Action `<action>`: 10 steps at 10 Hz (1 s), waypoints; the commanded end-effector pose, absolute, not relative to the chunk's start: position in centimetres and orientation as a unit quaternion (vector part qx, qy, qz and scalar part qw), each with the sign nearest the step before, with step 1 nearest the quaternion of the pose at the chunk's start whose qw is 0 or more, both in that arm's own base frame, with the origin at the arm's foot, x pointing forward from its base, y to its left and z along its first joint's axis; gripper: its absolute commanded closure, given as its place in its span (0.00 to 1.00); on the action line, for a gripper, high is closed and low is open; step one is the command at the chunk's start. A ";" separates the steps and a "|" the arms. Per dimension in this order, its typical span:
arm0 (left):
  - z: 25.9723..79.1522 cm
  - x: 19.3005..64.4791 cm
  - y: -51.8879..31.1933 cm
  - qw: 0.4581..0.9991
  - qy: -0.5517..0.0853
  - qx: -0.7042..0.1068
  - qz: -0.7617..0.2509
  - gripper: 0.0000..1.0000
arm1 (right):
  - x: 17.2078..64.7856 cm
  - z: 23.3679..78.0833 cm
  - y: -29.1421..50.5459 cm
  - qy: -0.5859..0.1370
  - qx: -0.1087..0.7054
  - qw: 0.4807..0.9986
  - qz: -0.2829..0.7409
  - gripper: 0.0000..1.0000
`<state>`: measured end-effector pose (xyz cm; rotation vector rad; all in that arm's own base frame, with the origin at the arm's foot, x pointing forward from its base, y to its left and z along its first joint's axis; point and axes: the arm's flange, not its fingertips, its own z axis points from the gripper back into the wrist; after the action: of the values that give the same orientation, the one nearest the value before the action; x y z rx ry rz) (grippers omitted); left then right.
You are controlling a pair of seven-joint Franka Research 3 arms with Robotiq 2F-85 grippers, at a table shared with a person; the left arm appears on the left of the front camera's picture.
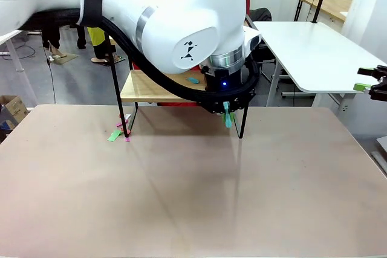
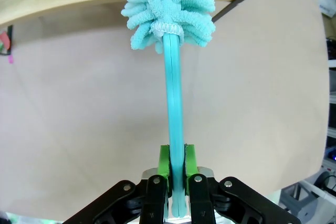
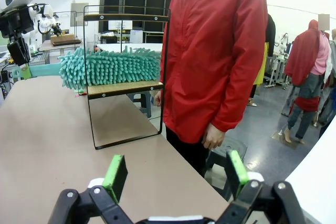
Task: Clean the shelf.
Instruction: Clean the specific section of the Shelf indicated by the human with the Duster.
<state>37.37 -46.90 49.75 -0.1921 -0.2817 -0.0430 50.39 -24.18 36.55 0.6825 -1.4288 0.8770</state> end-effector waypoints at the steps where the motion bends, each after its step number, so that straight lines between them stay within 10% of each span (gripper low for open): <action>1: 49.7 36.9 -44.0 0.989 -0.121 -0.079 -0.024 0.87 | 50.5 37.0 -24.0 -0.613 0.297 0.626 0.380 0.00; 10: 49.9 38.8 -33.3 0.996 -0.080 -0.018 0.025 0.87 | 50.5 37.0 -24.0 -0.613 0.297 0.626 0.380 0.00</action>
<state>39.43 -34.88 49.85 -0.0492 -0.1841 0.0518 50.40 -24.17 36.55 0.6826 -1.4288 0.8771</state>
